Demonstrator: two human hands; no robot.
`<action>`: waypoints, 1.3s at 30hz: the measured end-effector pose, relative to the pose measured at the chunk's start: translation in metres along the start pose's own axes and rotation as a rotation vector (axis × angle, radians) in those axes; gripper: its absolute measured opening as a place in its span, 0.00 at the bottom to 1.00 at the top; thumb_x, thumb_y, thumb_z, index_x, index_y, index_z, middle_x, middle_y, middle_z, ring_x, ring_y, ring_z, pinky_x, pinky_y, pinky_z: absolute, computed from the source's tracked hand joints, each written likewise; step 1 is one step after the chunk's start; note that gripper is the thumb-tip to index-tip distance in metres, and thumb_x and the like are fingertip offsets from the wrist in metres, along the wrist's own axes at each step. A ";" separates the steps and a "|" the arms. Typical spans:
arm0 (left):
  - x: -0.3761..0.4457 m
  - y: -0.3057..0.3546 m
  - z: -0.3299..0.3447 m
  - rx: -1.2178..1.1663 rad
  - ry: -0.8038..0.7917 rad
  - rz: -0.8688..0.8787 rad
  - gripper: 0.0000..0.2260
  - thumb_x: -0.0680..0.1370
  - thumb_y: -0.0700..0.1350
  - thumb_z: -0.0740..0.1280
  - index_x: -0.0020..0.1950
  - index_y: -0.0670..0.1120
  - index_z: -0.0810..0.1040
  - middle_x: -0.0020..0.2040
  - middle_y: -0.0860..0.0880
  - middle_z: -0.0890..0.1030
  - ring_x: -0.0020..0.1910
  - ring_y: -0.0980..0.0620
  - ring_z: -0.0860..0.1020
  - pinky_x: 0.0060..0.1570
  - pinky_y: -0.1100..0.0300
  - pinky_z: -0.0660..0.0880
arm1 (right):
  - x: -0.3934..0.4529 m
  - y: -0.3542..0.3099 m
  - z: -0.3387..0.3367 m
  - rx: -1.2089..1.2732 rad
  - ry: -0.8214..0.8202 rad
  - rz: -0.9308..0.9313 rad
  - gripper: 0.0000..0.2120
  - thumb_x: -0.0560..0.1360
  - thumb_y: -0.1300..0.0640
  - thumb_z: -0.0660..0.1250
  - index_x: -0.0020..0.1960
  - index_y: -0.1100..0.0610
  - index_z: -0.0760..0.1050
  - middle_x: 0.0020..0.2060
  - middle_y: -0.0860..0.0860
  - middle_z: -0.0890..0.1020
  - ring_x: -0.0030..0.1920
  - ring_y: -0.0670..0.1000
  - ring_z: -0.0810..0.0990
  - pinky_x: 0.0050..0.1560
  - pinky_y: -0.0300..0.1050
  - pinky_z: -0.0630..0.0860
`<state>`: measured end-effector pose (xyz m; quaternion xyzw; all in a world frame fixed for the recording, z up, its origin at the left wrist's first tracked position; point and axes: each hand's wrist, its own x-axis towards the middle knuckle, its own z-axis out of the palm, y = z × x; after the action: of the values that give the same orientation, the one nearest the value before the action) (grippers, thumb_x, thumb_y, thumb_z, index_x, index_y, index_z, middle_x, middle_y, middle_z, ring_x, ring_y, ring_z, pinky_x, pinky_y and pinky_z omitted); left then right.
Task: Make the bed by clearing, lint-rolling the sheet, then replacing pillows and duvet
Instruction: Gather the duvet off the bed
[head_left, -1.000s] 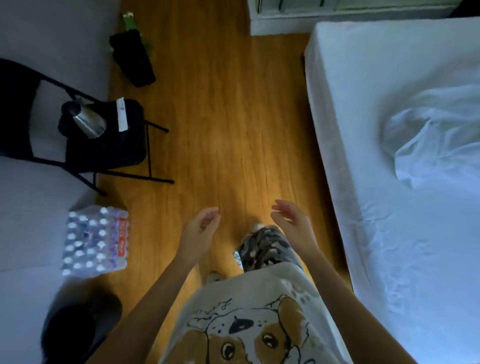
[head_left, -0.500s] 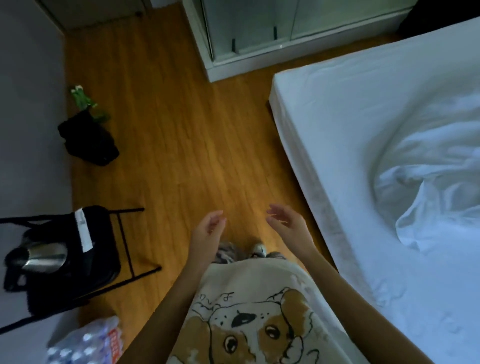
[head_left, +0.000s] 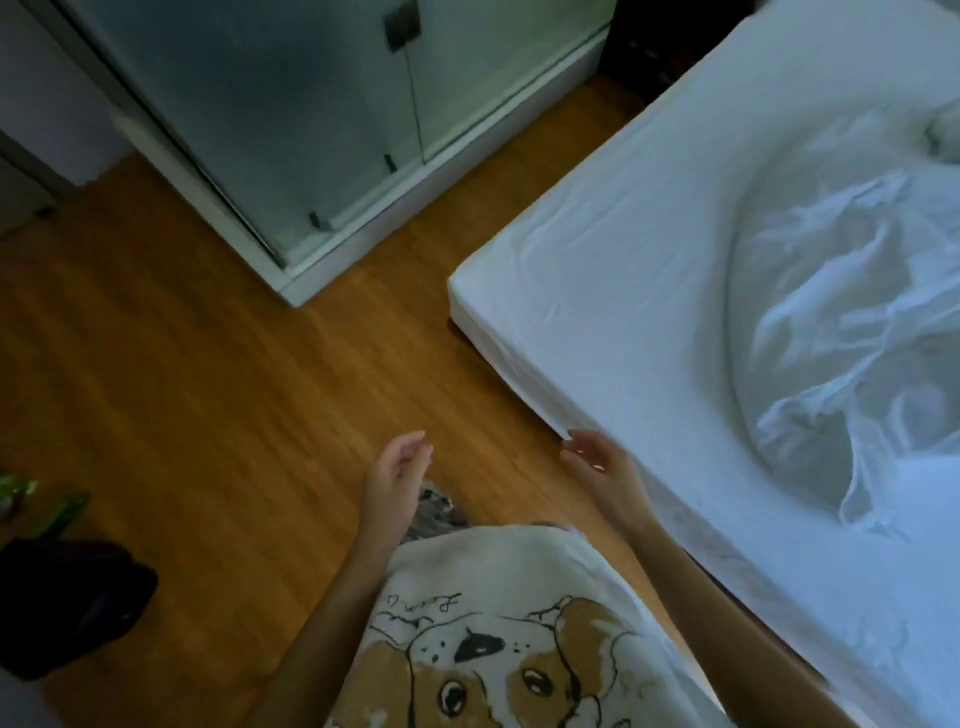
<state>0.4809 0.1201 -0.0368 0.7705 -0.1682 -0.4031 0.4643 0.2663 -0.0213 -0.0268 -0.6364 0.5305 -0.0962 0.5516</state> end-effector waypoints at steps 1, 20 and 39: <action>0.026 0.015 -0.014 0.026 -0.031 0.016 0.08 0.81 0.44 0.64 0.60 0.51 0.76 0.53 0.53 0.81 0.54 0.55 0.79 0.55 0.58 0.77 | 0.017 -0.019 0.012 0.013 0.026 0.008 0.13 0.77 0.55 0.68 0.61 0.52 0.75 0.52 0.47 0.81 0.53 0.43 0.79 0.57 0.41 0.75; 0.545 0.284 -0.061 0.384 -0.387 0.186 0.08 0.81 0.45 0.65 0.58 0.54 0.76 0.52 0.54 0.81 0.52 0.58 0.79 0.55 0.60 0.77 | 0.471 -0.279 0.083 0.304 0.298 0.140 0.14 0.77 0.54 0.67 0.62 0.53 0.75 0.53 0.47 0.81 0.53 0.45 0.79 0.52 0.35 0.75; 0.940 0.556 0.163 0.599 -0.980 0.405 0.08 0.81 0.48 0.64 0.59 0.53 0.76 0.52 0.51 0.81 0.53 0.54 0.79 0.54 0.58 0.77 | 0.776 -0.427 -0.034 0.503 0.902 0.441 0.14 0.78 0.55 0.67 0.63 0.53 0.75 0.51 0.44 0.80 0.50 0.39 0.78 0.47 0.30 0.74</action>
<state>0.9994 -0.8554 -0.0407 0.5453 -0.6114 -0.5497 0.1634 0.8100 -0.7215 -0.0299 -0.2549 0.7951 -0.3646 0.4121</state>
